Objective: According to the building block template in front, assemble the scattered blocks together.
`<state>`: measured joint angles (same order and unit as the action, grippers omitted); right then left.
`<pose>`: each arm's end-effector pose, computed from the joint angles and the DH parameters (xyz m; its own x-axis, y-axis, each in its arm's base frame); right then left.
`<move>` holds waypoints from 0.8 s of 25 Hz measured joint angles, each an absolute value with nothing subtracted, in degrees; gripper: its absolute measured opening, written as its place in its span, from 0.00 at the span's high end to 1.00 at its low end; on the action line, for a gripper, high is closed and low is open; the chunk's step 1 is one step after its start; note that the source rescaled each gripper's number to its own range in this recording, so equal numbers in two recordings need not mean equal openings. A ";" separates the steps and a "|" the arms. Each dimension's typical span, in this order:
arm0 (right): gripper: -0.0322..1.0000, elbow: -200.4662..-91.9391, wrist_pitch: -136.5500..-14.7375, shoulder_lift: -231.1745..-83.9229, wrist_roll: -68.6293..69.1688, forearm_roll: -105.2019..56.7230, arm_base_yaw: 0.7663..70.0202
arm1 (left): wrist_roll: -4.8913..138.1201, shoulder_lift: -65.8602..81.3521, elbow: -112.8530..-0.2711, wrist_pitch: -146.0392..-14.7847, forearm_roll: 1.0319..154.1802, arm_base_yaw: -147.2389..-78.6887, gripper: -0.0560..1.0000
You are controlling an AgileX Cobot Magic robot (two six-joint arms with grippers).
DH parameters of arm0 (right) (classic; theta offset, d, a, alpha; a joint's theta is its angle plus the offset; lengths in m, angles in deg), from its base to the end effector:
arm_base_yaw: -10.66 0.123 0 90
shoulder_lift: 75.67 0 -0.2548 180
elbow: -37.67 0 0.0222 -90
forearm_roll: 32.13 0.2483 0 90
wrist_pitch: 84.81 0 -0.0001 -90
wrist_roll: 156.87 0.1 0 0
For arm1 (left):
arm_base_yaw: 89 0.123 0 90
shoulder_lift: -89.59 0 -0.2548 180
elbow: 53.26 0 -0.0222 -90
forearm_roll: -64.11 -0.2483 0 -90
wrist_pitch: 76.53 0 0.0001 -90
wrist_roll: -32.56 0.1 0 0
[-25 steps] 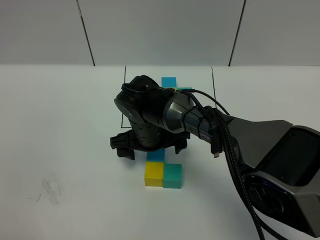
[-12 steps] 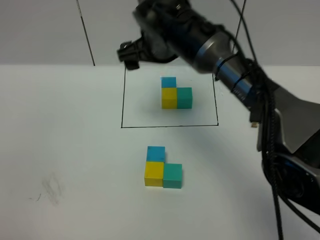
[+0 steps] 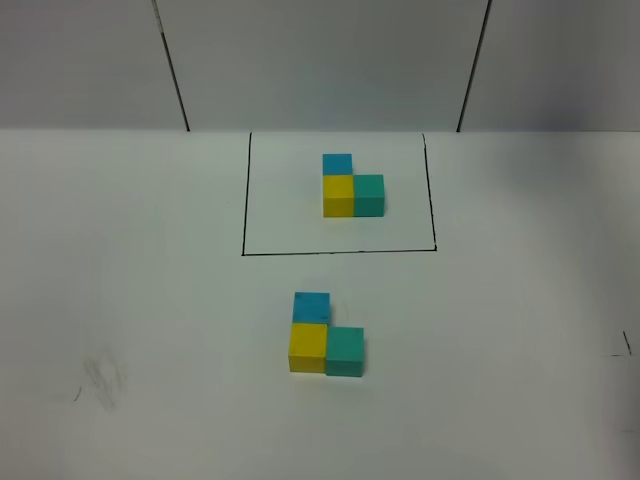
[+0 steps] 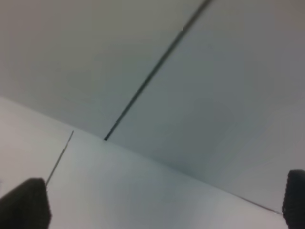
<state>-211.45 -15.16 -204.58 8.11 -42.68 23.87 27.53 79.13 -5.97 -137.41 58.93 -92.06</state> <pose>0.4321 0.0838 0.4032 -0.5511 -0.4542 -0.7000 -0.2876 0.8909 -0.3516 0.0355 0.0060 0.2728 -0.4758 -0.0182 -0.8794 -0.0368 0.9993 -0.0007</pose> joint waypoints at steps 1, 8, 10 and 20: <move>0.00 -210.71 -15.10 -202.86 6.02 -40.34 21.84 | 27.53 79.13 -5.97 -137.41 58.93 -92.06 0.76; 0.00 -195.95 -15.00 -187.57 -0.78 -32.92 10.23 | 27.53 79.13 -5.97 -137.41 58.93 -92.06 0.76; 0.01 -189.38 -14.95 -182.50 -1.20 -32.94 8.64 | 27.53 79.13 -5.97 -137.41 58.93 -92.06 0.76; 0.04 -160.10 -14.59 -154.82 0.73 -38.19 7.81 | 27.53 79.13 -5.97 -137.41 58.93 -92.06 0.76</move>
<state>-160.10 -14.59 -154.82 0.73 -38.19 7.81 27.53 79.13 -5.97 -137.41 58.93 -92.06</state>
